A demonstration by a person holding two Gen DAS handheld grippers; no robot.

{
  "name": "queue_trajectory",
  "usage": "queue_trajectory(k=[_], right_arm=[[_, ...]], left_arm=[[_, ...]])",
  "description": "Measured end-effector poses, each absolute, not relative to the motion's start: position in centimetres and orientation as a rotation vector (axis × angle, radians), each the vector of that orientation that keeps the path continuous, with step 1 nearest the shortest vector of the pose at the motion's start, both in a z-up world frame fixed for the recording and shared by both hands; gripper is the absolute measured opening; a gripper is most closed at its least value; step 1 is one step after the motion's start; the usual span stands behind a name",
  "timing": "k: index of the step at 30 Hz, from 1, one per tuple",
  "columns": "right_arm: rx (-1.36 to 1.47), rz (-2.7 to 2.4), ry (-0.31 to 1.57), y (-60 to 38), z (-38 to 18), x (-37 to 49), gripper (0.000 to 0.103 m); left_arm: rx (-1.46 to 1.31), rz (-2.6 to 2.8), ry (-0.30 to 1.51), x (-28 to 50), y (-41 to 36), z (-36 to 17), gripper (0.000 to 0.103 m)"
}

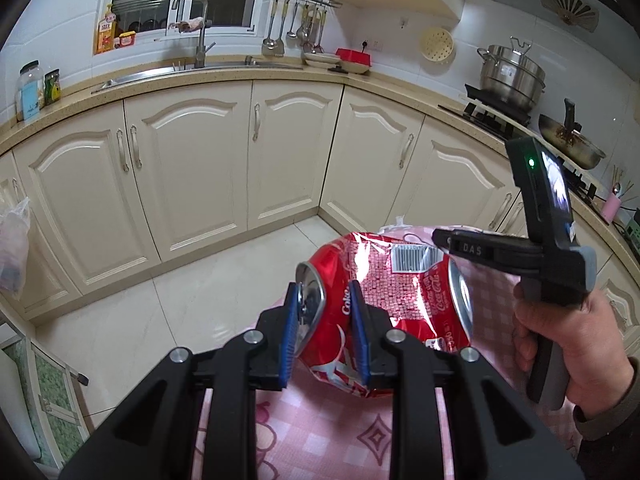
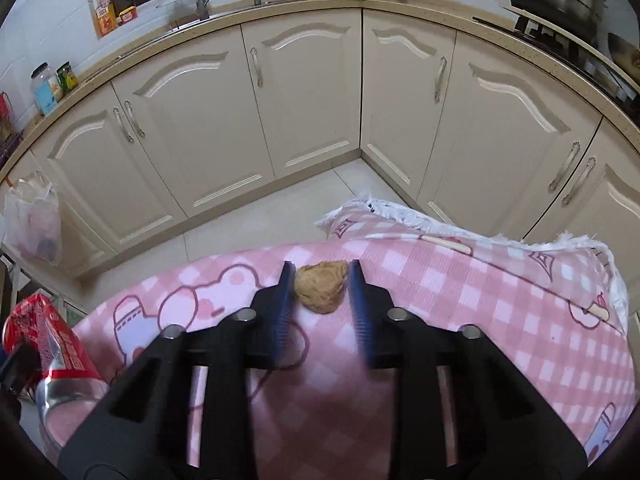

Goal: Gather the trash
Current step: 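Grasp the crushed red Coca-Cola can with the left gripper while the right gripper grasps the brown walnut, then carry the can and walnut over the blue bin and open both grippers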

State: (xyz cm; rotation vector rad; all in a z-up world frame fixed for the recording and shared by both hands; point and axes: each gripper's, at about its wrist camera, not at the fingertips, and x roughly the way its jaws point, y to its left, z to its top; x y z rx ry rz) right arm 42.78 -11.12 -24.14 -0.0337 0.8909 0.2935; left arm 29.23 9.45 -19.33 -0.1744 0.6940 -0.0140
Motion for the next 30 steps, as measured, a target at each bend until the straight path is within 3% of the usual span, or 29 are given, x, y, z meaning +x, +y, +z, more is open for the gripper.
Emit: queue_trajectory(k=[15,23,30], right_arm=[[0.083,0.266,0.759,-20.9,-17.4,28.9,0.026],[0.136,0.127,0.65,-31.6,-12.9,15.9,0.026],[0.261,-0.059,0.643,-42.6,-14.0,3.9,0.026]], left_arm=[[-0.121,-0.158,0.608,24.0,2.0,-14.7,0.023],[-0.065,-0.353,0.575,18.3,-7.9,-12.3,0.023],[-0.002,-0.585,0.597,12.0,-18.4,-12.9,0.023]])
